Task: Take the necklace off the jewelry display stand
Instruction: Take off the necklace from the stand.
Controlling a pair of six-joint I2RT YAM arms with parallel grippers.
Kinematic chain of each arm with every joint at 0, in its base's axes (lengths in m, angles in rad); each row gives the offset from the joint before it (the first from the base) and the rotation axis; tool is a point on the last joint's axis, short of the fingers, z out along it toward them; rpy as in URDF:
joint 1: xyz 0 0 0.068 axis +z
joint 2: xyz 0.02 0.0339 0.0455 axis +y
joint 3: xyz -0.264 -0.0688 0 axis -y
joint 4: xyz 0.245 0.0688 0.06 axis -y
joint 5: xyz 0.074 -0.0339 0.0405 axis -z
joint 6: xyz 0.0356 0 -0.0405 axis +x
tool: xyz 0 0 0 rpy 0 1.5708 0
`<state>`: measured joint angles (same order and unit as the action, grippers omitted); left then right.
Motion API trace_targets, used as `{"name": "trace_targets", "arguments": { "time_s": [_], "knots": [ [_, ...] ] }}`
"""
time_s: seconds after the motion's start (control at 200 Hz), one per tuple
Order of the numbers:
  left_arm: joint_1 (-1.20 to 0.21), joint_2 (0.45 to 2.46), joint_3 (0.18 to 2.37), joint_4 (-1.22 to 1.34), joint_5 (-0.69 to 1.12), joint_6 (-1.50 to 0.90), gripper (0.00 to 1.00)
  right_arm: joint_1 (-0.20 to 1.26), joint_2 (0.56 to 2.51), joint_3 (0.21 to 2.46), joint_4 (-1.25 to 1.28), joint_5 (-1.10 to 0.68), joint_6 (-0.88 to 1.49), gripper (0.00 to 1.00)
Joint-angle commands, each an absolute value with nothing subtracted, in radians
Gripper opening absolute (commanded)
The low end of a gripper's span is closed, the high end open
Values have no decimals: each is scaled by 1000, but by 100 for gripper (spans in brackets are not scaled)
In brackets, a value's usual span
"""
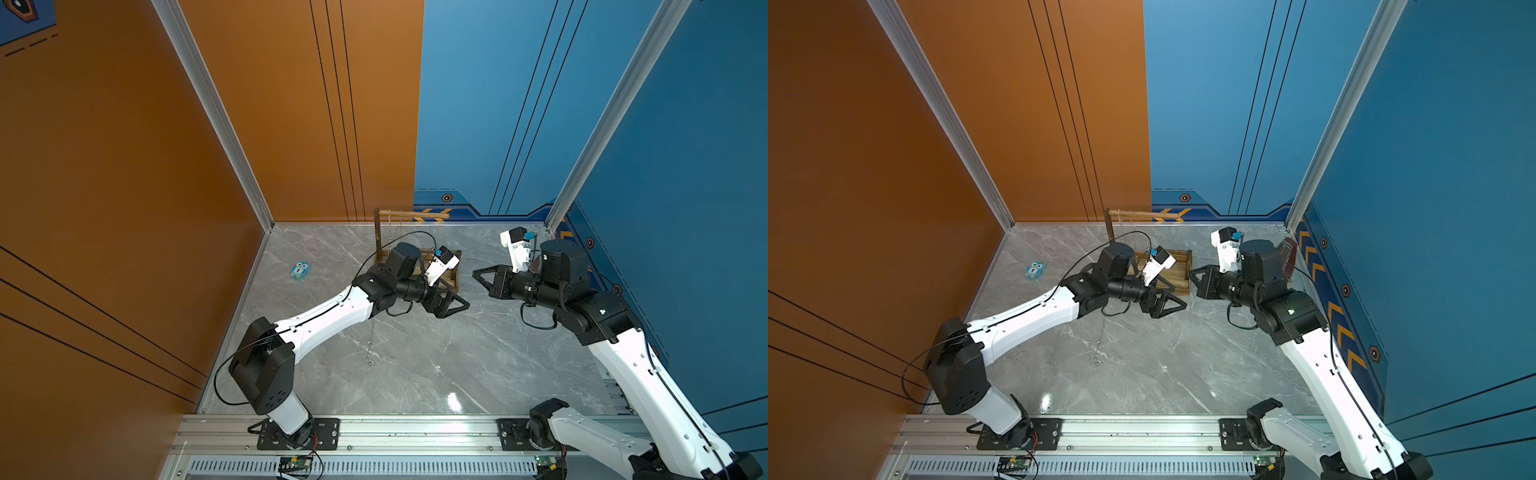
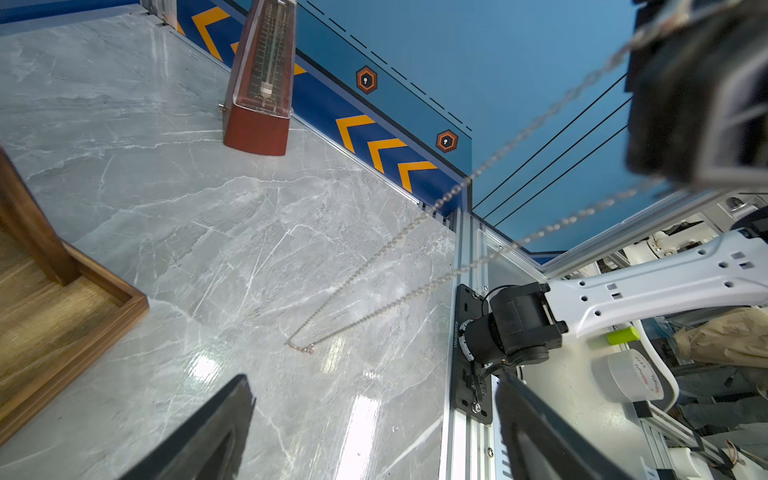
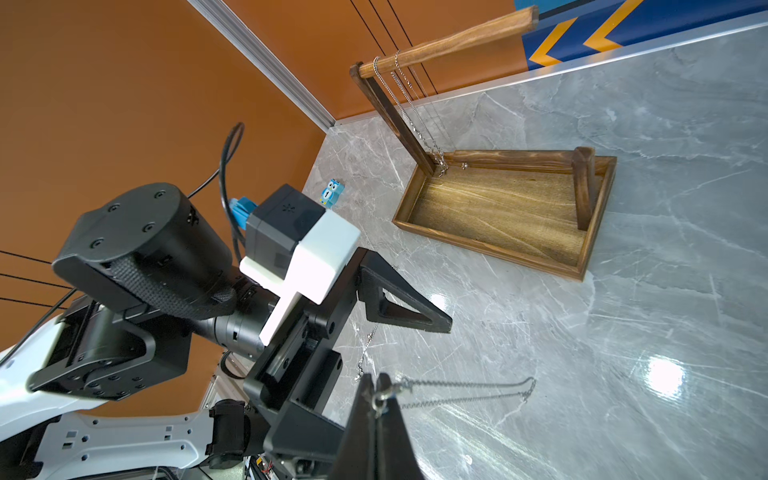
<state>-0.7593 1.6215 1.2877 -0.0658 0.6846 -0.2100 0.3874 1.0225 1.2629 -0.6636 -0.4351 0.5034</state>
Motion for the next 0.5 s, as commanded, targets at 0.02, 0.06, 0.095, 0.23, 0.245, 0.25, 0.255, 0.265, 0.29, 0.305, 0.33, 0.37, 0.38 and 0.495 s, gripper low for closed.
{"name": "trace_targets", "arguments": {
  "time_s": [0.02, 0.06, 0.095, 0.23, 0.245, 0.25, 0.255, 0.265, 0.29, 0.305, 0.33, 0.37, 0.38, 0.495],
  "knots": [
    [-762, 1644, 1342, -12, 761, -221, 91, 390, 997, 1258, -692, -461, 482, 0],
    [-765, 1646, 1348, -13, 760, -219, 91, 389, 996, 1260, -699, -467, 480, 0],
    [-765, 1648, 1354, -11, 760, -217, 90, 388, 994, 1261, -704, -471, 477, 0],
    [-770, 1668, 1379, -12, 759, -214, 90, 384, 990, 1266, -714, -499, 476, 0],
    [-770, 1669, 1381, -13, 756, -214, 90, 384, 990, 1266, -716, -503, 476, 0],
    [-770, 1669, 1381, -12, 755, -214, 90, 384, 989, 1267, -716, -505, 476, 0],
    [-770, 1670, 1382, -12, 754, -213, 90, 383, 989, 1267, -716, -505, 477, 0],
    [-769, 1670, 1383, -12, 751, -213, 90, 383, 988, 1266, -716, -509, 477, 0],
    [-769, 1672, 1384, -12, 746, -211, 89, 383, 986, 1267, -718, -515, 478, 0],
    [-769, 1672, 1385, -12, 742, -210, 89, 383, 986, 1267, -718, -517, 479, 0],
    [-770, 1673, 1384, -13, 735, -206, 89, 383, 985, 1267, -721, -522, 479, 0],
    [-770, 1676, 1384, -12, 729, -201, 89, 383, 982, 1270, -724, -525, 480, 0],
    [-770, 1677, 1384, -12, 729, -201, 89, 383, 981, 1269, -724, -525, 481, 0],
    [-775, 1694, 1396, -4, 755, -222, 89, 383, 973, 1271, -728, -533, 486, 0]
  ]
}}
